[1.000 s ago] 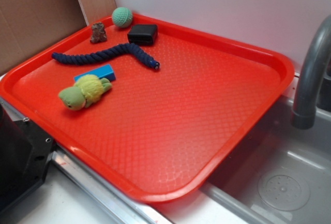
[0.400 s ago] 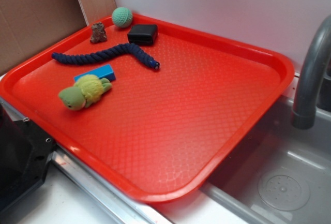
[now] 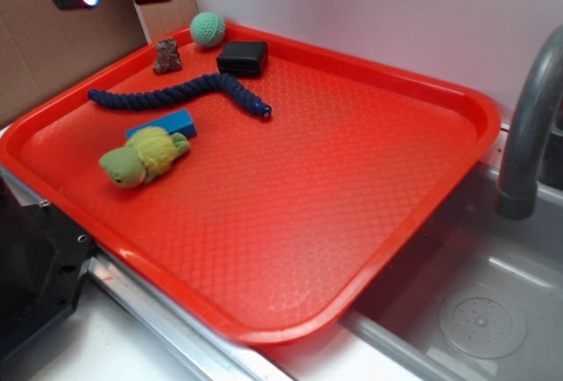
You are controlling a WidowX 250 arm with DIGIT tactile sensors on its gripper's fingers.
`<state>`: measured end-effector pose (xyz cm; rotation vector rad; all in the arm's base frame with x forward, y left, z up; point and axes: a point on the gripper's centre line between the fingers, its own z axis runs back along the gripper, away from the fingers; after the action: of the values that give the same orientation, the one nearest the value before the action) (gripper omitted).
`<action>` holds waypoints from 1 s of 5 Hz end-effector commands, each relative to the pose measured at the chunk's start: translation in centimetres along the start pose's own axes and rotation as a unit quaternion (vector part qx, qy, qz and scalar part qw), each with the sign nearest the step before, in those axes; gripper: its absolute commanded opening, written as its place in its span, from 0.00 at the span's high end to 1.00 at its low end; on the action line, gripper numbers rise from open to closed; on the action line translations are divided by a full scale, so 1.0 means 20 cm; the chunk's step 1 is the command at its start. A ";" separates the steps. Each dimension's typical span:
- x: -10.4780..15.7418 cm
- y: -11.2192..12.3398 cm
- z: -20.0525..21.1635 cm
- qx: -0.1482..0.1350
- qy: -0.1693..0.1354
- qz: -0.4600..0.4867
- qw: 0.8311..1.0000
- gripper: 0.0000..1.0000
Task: Grab the rock.
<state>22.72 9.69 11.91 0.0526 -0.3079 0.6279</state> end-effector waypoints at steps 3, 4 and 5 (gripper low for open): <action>0.30 0.14 -0.31 0.041 -0.054 0.046 0.997 0.00; 0.30 0.14 -0.31 0.041 -0.054 0.046 0.997 0.00; 0.30 0.14 -0.31 0.041 -0.054 0.046 0.997 0.00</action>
<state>26.78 15.38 5.78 0.1509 -0.3298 0.7399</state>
